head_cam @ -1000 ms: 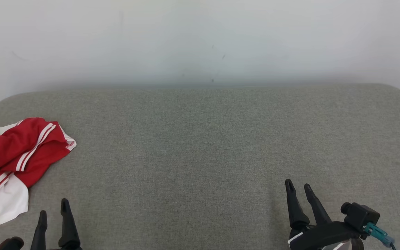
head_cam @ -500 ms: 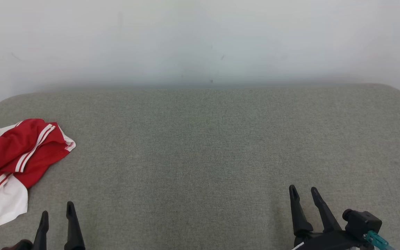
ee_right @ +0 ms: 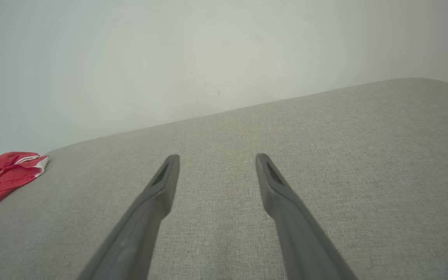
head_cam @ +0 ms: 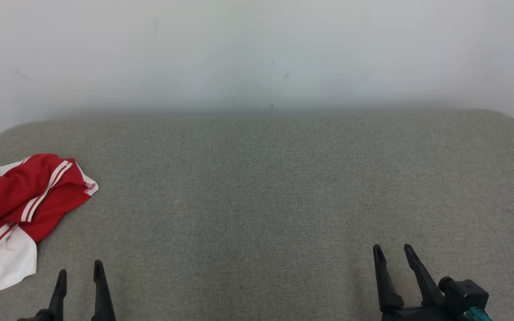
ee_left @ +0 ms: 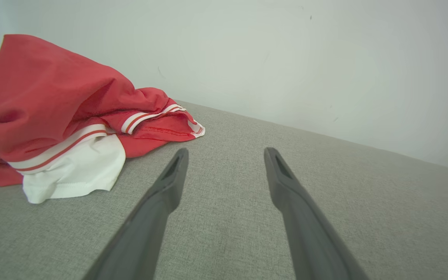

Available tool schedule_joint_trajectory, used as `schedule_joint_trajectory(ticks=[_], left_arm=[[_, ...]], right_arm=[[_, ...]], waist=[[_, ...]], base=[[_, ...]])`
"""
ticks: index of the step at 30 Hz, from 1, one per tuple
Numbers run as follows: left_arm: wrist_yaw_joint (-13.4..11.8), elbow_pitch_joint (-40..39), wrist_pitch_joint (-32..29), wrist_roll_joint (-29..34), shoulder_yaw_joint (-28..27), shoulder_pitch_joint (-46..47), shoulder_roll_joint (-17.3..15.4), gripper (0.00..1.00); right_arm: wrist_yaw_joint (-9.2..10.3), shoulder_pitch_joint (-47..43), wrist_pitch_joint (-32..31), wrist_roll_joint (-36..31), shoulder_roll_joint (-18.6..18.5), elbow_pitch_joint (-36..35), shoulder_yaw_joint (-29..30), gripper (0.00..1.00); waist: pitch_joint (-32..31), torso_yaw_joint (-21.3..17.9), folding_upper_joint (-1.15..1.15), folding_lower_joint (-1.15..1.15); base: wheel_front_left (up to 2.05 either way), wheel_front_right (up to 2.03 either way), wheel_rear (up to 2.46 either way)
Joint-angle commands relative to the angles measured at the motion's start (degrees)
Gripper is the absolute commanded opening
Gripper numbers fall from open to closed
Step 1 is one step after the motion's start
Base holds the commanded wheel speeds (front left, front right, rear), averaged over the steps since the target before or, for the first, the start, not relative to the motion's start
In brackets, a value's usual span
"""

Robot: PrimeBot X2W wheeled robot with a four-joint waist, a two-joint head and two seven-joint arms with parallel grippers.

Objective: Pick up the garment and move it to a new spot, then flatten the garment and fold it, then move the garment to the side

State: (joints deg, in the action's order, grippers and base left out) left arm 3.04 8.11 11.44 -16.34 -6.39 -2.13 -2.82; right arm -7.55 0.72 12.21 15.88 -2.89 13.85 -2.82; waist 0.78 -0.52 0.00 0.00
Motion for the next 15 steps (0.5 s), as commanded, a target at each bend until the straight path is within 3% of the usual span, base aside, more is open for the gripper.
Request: schedule_joint_trajectory(ticks=[1, 15], left_arm=[[-0.1, -0.7, 0.6, 1.5, 0.2, -0.6, -0.2, 1.00], [0.3, -1.8, 2.3, 7.7, 1.1, -1.8, -0.1, 1.00]], right_arm=[[0.09, -0.8, 0.5, -1.7, 0.0, -0.7, 0.2, 1.00], [0.10, -3.0, 1.8, -8.3, 0.0, -2.6, 1.6, 1.00]], waist=[[0.0, 0.0, 0.00, 0.00], [-0.4, 0.3, 0.00, 0.00]], base=[[0.00, 0.00, 0.00], [0.00, 0.00, 0.00]])
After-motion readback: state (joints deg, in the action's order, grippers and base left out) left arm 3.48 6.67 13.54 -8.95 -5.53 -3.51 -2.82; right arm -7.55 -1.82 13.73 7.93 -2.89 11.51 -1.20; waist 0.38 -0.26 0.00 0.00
